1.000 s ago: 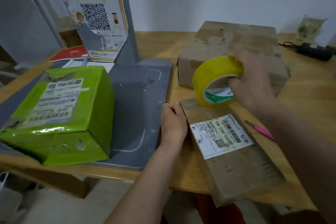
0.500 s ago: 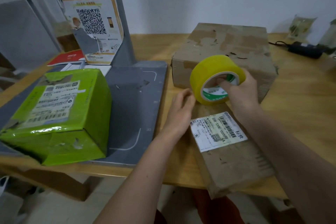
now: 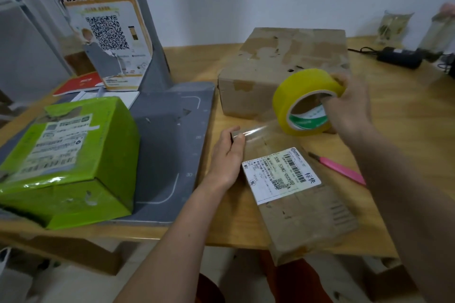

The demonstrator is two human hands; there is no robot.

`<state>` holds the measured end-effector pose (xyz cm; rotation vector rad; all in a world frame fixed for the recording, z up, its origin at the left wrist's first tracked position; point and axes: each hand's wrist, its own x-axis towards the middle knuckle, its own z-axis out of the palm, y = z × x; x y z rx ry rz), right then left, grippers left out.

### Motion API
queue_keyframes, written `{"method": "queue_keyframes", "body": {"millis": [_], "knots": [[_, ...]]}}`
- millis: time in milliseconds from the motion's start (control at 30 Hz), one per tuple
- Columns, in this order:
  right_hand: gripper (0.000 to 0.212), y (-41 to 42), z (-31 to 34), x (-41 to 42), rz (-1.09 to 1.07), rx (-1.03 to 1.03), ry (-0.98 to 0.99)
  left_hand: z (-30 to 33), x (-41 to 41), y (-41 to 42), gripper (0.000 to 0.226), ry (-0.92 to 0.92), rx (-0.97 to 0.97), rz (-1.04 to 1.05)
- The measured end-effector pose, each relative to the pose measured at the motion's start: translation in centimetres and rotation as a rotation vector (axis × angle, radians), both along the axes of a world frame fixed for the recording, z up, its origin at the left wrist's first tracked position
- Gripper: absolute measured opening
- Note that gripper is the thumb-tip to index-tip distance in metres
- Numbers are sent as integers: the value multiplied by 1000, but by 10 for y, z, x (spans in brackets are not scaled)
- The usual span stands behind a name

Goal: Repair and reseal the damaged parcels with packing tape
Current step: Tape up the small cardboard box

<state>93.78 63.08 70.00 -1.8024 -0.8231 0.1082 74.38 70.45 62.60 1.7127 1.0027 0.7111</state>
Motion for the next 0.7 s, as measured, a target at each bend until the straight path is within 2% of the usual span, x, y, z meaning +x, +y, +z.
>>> {"method": "queue_keyframes", "body": {"millis": [200, 300, 533, 600, 667, 700], "knots": [[31, -13, -9, 20, 49, -145, -88, 3, 0, -3, 40, 38, -13, 0], [35, -20, -22, 27, 85, -173, -64, 3, -2, -1, 40, 23, -36, -22], [20, -25, -50, 31, 115, -161, -3, 6, 3, -5, 38, -47, -163, -17], [18, -23, -52, 33, 110, -173, -20, 16, 3, -5, 48, 121, 48, -89], [17, -22, -52, 34, 104, -180, -32, 32, 9, -6, 61, 501, 401, -263], [16, -22, -52, 34, 97, -186, -43, 38, 17, -7, 62, 682, 515, -366]]}}
